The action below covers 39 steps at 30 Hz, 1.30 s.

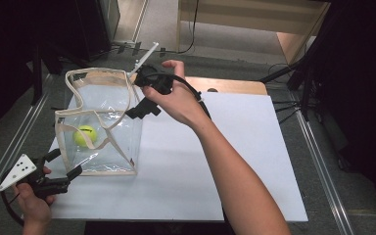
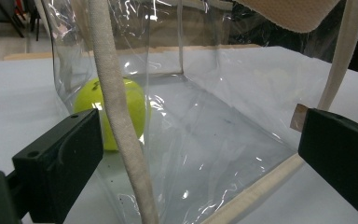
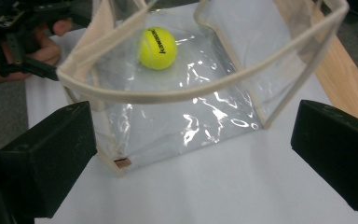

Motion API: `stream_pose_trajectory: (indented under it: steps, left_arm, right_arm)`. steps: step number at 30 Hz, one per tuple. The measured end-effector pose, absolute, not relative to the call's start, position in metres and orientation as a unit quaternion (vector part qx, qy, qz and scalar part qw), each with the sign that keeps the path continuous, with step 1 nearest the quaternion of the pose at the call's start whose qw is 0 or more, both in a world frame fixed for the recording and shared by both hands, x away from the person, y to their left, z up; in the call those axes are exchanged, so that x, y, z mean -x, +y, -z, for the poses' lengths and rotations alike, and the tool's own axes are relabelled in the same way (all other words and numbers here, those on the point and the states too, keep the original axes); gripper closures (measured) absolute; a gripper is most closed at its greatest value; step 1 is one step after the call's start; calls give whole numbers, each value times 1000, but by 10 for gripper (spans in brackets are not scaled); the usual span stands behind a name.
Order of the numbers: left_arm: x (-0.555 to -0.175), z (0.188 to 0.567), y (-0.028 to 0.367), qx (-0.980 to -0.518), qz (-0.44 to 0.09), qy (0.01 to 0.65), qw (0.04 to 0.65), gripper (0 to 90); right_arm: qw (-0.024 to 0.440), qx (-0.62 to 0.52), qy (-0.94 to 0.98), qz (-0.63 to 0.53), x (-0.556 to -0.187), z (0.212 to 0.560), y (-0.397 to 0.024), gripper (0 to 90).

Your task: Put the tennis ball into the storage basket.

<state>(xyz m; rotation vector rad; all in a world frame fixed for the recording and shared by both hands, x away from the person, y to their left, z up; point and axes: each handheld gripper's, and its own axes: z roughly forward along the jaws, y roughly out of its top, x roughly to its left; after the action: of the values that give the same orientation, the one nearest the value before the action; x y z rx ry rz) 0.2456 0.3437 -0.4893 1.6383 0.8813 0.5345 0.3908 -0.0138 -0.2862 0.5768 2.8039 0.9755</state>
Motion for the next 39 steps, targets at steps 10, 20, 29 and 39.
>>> stream_pose_trajectory:
  steps: [10,20,29,39]
  left_arm:
    - [-245,490,344,-700,-228,373,565,2]
    - [-245,490,342,-701,-230,371,564,2]
    - [-245,490,342,-703,-230,370,561,2]
    - [-245,490,341,-705,-231,367,561,2]
  right_arm:
    - [81,-216,913,-336,-381,299,-53,0]
    - [90,-243,904,-341,-368,318,-85,0]
    - [106,-250,899,-344,-355,332,-107,0]
    - [117,-268,887,-357,-340,348,-133,0]
